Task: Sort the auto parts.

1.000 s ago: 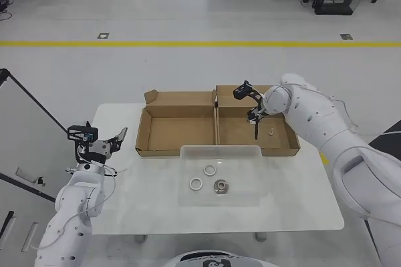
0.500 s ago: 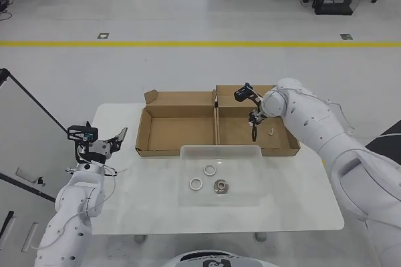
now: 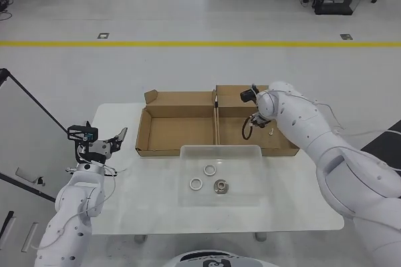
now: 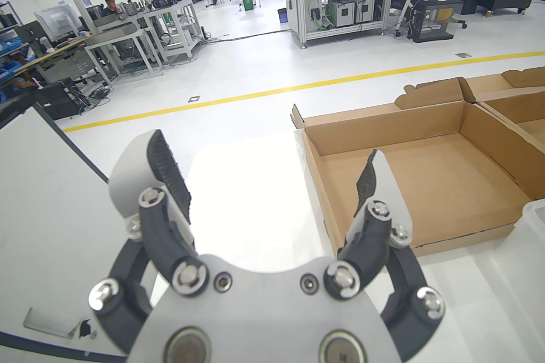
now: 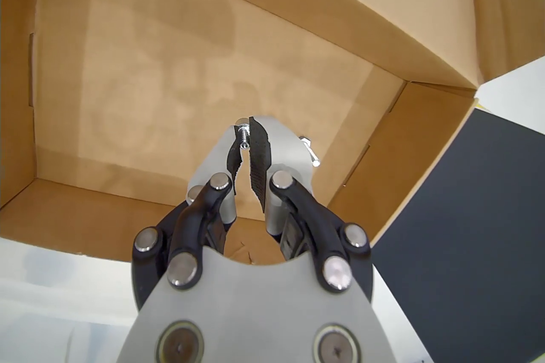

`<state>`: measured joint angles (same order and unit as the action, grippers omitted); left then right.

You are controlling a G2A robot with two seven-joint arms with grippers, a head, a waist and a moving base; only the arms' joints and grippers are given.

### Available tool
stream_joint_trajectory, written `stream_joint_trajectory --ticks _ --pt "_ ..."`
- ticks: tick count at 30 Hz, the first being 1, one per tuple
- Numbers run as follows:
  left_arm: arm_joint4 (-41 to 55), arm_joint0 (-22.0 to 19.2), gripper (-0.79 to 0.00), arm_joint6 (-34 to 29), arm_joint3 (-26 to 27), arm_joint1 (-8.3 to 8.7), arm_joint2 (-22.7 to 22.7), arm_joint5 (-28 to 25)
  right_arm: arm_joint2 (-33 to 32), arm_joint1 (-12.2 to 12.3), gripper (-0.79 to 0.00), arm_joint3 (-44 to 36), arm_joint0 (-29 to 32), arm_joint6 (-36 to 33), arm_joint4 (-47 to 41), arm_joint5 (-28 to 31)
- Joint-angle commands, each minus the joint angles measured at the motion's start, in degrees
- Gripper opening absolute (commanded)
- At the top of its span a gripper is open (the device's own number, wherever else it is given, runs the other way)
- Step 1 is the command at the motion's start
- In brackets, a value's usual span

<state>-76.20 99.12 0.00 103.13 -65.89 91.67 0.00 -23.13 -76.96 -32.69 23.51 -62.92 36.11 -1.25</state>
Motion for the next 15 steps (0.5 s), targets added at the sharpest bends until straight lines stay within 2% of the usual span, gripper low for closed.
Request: stream_joint_trajectory --ticks 1,15 --pt "0.0 0.0 0.0 0.0 0.0 0.0 0.0 0.0 0.09 -0.79 -0.785 1.74 -0.19 0.17 -0.28 0.32" --pt "0.0 0.0 0.0 0.0 0.0 0.0 0.0 0.0 -0.19 -5.12 -0.785 11.17 -1.03 1.6 -1.54 4.32"
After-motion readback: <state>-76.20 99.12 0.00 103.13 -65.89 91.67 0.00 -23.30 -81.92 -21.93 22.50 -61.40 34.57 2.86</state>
